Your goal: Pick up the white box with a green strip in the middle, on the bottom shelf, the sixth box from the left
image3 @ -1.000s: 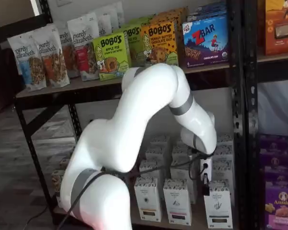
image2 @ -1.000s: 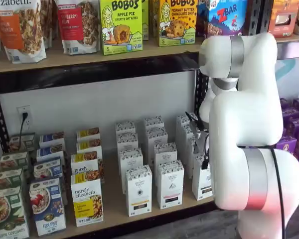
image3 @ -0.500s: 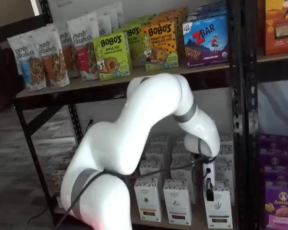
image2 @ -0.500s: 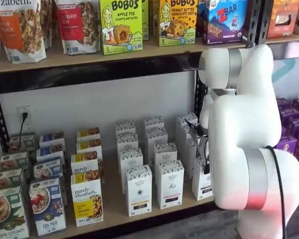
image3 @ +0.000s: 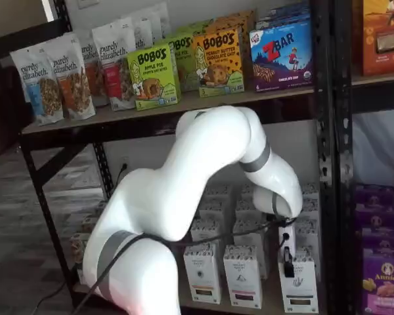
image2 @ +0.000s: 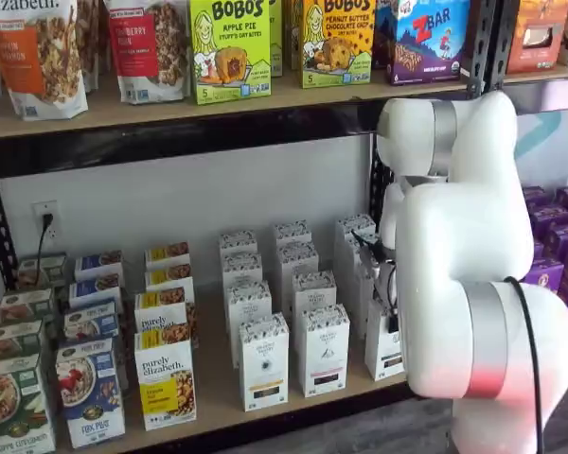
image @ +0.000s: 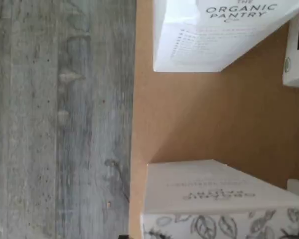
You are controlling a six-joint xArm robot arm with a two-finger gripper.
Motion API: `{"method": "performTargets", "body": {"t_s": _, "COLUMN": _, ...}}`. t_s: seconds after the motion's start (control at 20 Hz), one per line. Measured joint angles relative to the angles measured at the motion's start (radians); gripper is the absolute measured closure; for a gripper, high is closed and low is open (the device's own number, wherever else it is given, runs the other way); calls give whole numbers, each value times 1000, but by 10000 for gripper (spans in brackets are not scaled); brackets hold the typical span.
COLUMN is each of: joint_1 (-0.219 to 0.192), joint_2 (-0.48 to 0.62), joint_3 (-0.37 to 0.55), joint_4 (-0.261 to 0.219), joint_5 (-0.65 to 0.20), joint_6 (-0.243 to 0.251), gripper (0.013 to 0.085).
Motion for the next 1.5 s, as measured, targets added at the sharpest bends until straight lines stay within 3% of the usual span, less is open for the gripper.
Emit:
{"method": "performTargets", "body": {"t_s": 0.3, "joint_1": 3, "joint_2": 12, "joint_3": -11, "joint_4": -8, "joint_5": -4, "joint_6": 11, "gripper": 290}}
{"method": "performTargets", "body": {"t_s": 0.8, "joint_1": 2, "joint_2": 7, "joint_3": -28, "joint_4": -69, "joint_5": 38, "joint_6": 62, "gripper": 290}}
{"method": "performTargets", "body": {"t_s": 1.1, "joint_1": 6, "joint_2": -1, "joint_3": -18, "joint_4": -76, "joint_5": 34, "joint_6": 72, "gripper": 450}}
{"method": "performTargets", "body": {"t_s": 1.3, "joint_1": 8, "joint_2": -17, "joint_3": 9, "joint_4": -61, "joint_5": 11, "joint_6": 61, "gripper": 450}}
{"method": "performTargets", "body": {"t_s": 1.5, "joint_1": 10, "joint_2": -63, "joint_3": 91, "joint_4": -97, "joint_5": -36, "joint_6": 95, "gripper": 450}}
